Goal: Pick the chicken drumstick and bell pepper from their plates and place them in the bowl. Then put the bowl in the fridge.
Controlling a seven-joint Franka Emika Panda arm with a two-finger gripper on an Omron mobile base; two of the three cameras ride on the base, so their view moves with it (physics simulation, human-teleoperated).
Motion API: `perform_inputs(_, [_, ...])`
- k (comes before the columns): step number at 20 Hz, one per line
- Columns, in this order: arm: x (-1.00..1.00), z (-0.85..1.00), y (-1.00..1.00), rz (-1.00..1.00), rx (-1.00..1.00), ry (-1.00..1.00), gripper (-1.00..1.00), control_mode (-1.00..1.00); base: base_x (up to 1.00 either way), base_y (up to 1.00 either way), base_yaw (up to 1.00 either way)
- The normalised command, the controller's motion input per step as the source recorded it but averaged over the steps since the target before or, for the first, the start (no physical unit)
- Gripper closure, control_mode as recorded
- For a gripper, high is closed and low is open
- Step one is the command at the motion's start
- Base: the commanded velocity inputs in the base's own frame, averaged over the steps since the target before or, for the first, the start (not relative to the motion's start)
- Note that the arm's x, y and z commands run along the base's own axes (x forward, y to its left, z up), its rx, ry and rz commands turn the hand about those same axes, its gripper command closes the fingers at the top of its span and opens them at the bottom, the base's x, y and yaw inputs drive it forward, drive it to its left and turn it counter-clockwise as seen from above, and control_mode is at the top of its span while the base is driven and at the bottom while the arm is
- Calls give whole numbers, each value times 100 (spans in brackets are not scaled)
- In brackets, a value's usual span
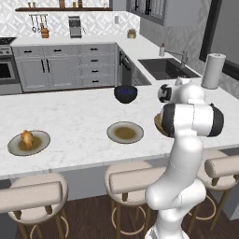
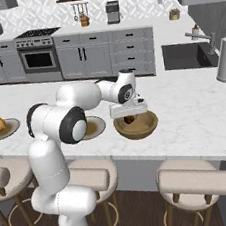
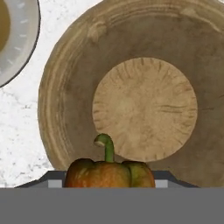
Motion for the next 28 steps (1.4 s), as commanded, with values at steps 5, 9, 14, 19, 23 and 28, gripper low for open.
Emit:
perform_inputs(5, [17, -53, -10, 0, 3, 1, 100, -100, 0, 0, 0])
perform_inputs(9, [1, -62, 0, 0, 1, 0, -100, -100, 0, 0, 0])
perform_inputs(14, [3, -12, 1, 0, 0, 0, -100, -100, 0, 0, 0])
perform_inputs(19, [0, 13, 3, 0, 0, -4, -100, -100, 0, 0, 0])
perform_inputs(23, [-68, 69, 8, 0, 2, -20, -100, -100, 0, 0, 0])
perform_inputs(28, [-100, 95, 50, -2, 2, 1, -100, -100, 0, 0, 0])
